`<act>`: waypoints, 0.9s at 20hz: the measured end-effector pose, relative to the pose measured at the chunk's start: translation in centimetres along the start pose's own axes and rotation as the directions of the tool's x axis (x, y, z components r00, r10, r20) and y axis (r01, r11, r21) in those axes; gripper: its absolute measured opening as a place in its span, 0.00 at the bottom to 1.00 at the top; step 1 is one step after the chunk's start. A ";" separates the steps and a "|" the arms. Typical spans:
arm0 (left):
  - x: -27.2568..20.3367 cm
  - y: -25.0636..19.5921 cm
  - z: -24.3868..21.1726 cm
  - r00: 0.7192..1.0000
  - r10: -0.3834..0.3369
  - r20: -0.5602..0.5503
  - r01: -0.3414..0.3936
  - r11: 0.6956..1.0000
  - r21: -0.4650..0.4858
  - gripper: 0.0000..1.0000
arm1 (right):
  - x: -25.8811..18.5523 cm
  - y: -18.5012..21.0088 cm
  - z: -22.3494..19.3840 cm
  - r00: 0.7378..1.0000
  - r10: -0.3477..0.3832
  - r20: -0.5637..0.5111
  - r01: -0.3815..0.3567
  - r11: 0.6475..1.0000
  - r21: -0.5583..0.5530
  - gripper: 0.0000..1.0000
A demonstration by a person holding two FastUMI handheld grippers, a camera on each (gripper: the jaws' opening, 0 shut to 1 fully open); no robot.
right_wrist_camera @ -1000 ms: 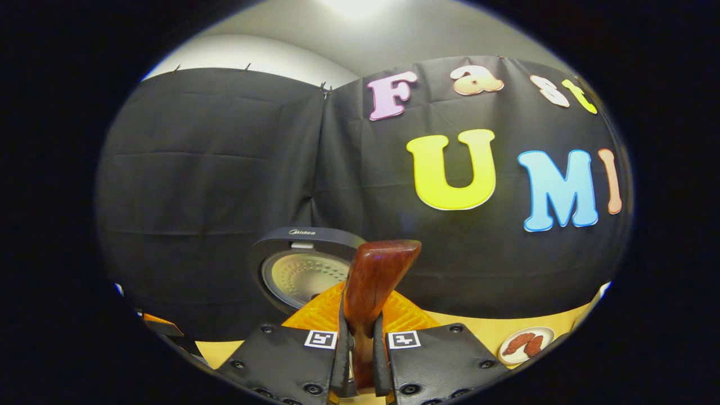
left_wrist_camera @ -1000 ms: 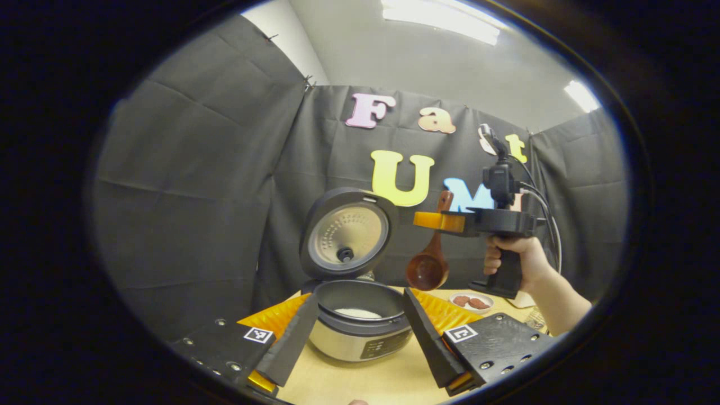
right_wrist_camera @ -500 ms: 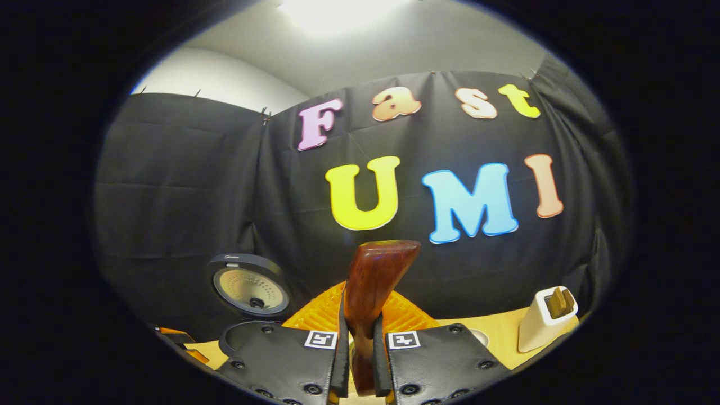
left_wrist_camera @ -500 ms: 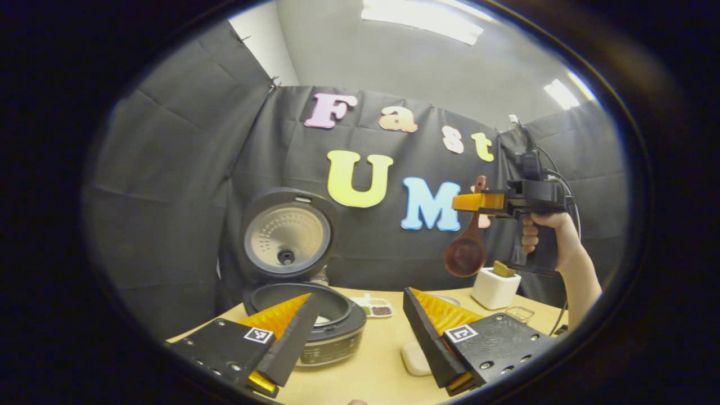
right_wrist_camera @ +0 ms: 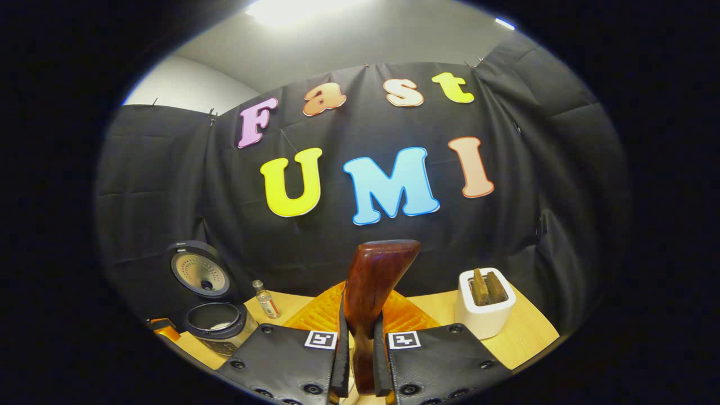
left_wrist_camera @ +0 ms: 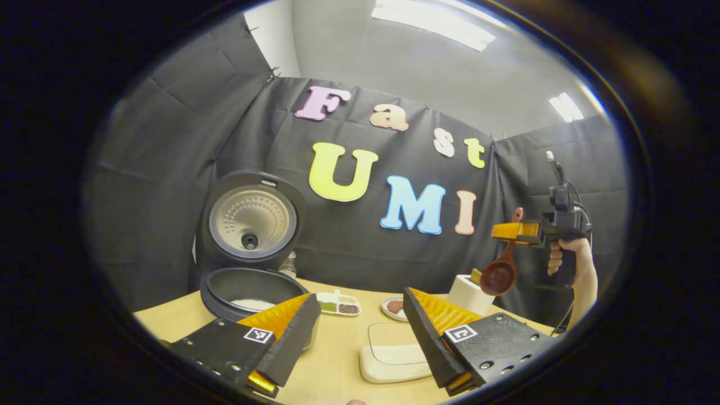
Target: Close the left gripper, press the button to open the rice cooker; take a wooden spoon from the chopstick holder with the right hand, scoop a spoonful of rice and pour it into the rice cooker, then put the wooden spoon back into the chopstick holder.
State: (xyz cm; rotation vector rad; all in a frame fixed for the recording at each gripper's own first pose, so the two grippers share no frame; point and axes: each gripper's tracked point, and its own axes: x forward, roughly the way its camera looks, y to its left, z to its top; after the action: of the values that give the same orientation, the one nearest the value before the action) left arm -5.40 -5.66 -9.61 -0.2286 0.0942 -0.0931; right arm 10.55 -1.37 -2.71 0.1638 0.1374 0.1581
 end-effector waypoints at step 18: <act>-1.3 1.8 -2.8 0.988 0.151 -0.014 -0.152 0.985 -0.076 0.94 | 1.1 -13.3 -13.8 0.970 -0.151 -0.193 0.191 0.959 0.211 0.19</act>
State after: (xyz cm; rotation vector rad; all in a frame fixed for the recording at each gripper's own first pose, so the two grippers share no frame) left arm -6.86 -4.40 -12.59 -0.2971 0.1231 0.0614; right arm 11.55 -12.03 -18.59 0.3664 0.3449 -0.0181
